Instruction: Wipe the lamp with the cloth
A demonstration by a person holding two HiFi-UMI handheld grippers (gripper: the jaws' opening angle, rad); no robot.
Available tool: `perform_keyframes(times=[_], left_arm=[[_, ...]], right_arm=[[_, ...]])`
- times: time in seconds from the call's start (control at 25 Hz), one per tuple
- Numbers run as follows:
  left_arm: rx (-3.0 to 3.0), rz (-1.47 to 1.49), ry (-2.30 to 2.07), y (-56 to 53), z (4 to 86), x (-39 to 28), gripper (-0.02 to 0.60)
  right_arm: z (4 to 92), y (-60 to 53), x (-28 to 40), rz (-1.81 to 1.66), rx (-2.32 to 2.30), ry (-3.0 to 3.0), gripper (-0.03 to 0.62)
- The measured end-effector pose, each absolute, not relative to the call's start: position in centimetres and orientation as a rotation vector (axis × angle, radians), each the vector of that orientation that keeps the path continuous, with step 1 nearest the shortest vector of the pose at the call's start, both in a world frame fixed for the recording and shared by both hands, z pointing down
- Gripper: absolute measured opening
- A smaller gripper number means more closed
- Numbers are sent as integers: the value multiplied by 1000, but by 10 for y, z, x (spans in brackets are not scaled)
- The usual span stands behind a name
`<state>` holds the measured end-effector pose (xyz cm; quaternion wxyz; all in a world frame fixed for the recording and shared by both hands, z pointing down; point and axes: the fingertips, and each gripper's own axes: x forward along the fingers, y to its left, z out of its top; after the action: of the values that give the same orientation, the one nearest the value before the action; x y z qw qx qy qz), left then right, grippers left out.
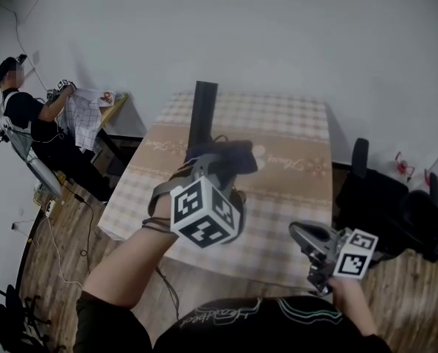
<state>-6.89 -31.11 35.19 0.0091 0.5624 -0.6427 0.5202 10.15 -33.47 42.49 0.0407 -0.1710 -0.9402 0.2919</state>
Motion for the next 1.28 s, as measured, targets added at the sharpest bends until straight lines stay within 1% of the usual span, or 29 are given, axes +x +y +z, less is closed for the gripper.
perform_keyframes(times=[0.44,0.64,0.76,0.96,1.28], left_arm=[[1825,1473,-1879,-297,407,-31,72],[1895,1326,-1874,-282,416,0,72],[1965,1117,-1896,-269,414,23,72],[2039,672,-1950,-235,398,53,72],[2074,82,-1896,-117,357,108,72]], right_arm=[[435,-311,98,905,-559,-2842,11],[432,-302,103,890,-560,-2837,11],[427,-295,107,863,-560,-2850,11],[410,-267,124,782,-570,-2879,11],[365,-163,167,703,-701,-2892,11]])
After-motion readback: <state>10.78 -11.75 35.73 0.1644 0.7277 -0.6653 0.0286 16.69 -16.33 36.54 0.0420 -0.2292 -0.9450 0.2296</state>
